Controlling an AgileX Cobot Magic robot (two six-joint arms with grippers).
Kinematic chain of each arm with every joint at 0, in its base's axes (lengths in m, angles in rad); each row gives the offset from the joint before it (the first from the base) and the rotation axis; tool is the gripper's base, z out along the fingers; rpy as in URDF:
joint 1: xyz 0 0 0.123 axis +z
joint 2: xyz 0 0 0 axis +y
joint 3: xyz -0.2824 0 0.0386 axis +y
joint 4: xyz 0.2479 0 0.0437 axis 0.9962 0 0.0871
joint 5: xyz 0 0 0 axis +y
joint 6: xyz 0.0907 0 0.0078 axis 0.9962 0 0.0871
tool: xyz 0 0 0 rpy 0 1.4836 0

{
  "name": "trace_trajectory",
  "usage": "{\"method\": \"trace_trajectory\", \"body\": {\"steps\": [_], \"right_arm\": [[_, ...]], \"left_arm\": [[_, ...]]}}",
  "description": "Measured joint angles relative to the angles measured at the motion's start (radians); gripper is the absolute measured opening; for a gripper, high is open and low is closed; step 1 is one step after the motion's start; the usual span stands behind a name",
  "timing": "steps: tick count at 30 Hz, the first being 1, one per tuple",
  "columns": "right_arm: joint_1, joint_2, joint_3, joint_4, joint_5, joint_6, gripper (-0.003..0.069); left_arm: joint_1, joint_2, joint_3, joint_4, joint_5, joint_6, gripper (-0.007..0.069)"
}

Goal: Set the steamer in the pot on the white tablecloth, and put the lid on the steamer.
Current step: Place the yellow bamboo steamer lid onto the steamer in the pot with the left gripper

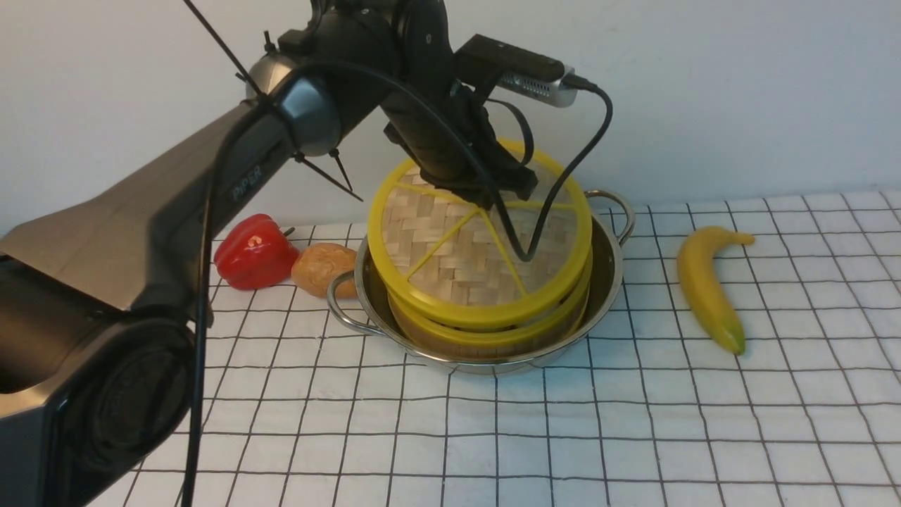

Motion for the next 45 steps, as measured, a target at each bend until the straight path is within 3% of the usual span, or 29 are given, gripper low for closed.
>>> {"method": "trace_trajectory", "body": {"steps": [24, 37, 45], "right_arm": [[0.000, 0.000, 0.000, 0.000, 0.000, 0.000, 0.0096], [0.000, 0.000, 0.000, 0.000, 0.000, 0.000, 0.0096], [0.000, 0.000, 0.000, 0.000, 0.000, 0.000, 0.0099]], "left_arm": [[0.000, 0.046, -0.001, -0.043, -0.032, -0.007, 0.0120], [0.000, 0.046, -0.001, 0.050, -0.020, -0.046, 0.0120], [-0.001, 0.046, -0.001, -0.007, -0.020, -0.050, 0.0120]]}}
